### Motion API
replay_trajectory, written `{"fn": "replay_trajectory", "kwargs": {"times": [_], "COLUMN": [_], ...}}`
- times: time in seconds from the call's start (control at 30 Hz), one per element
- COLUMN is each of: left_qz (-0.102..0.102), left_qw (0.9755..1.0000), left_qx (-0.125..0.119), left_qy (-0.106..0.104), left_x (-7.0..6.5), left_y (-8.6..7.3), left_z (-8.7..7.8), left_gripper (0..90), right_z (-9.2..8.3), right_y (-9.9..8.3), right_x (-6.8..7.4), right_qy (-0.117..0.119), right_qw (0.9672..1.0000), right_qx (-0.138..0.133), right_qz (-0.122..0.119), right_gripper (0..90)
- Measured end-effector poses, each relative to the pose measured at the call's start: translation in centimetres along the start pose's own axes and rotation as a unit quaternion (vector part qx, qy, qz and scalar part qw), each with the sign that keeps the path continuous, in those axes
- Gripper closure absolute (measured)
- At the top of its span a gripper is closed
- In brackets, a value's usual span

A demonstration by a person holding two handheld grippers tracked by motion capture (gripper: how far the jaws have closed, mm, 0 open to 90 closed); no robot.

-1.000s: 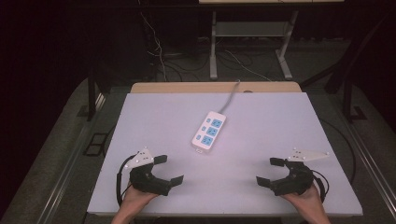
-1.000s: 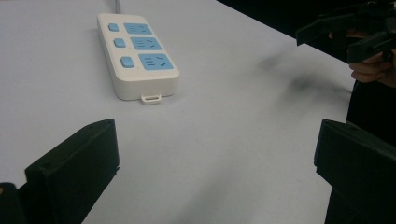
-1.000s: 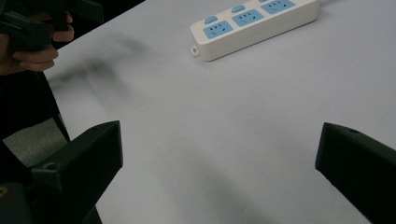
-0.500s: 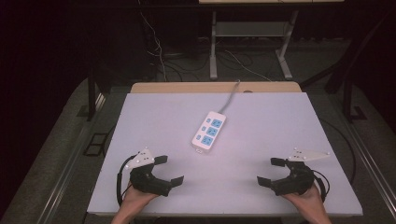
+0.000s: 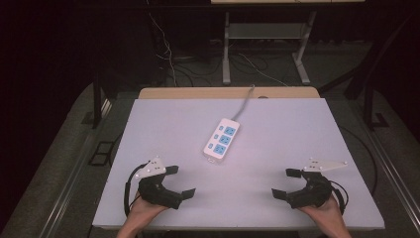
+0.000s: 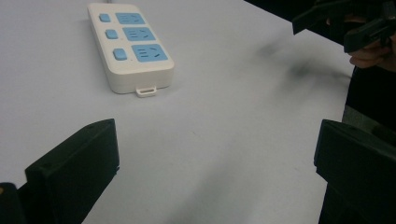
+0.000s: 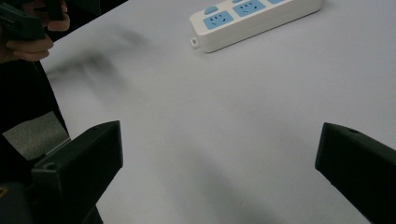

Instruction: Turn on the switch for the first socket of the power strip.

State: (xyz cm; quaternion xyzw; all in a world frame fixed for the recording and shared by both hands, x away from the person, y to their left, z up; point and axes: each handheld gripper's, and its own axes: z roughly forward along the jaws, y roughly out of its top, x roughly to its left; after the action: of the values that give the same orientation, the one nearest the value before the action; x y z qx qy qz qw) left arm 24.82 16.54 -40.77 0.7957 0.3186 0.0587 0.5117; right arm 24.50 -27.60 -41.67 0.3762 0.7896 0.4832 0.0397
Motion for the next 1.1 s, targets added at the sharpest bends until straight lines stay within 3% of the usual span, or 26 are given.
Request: {"fn": "replay_trajectory", "kwargs": {"times": [0.63, 1.1], "left_qz": [0.027, 0.037], "left_qw": [0.9980, 0.9973], "left_qx": [0.056, 0.062], "left_qy": [-0.010, -0.006], "left_x": [-0.3, 0.4], "left_y": [1.8, 3.9], "left_z": [1.1, 1.7], "left_gripper": [0.0, 0.0], "right_z": [0.0, 0.0], "right_y": [0.0, -0.1], "right_x": [-0.1, -0.1], "right_qy": [0.000, 0.000], "right_qw": [1.0000, 1.0000], "right_qx": [0.004, 0.006], "right_qz": [0.001, -0.001], "right_gripper": [0.4, 0.4]}}
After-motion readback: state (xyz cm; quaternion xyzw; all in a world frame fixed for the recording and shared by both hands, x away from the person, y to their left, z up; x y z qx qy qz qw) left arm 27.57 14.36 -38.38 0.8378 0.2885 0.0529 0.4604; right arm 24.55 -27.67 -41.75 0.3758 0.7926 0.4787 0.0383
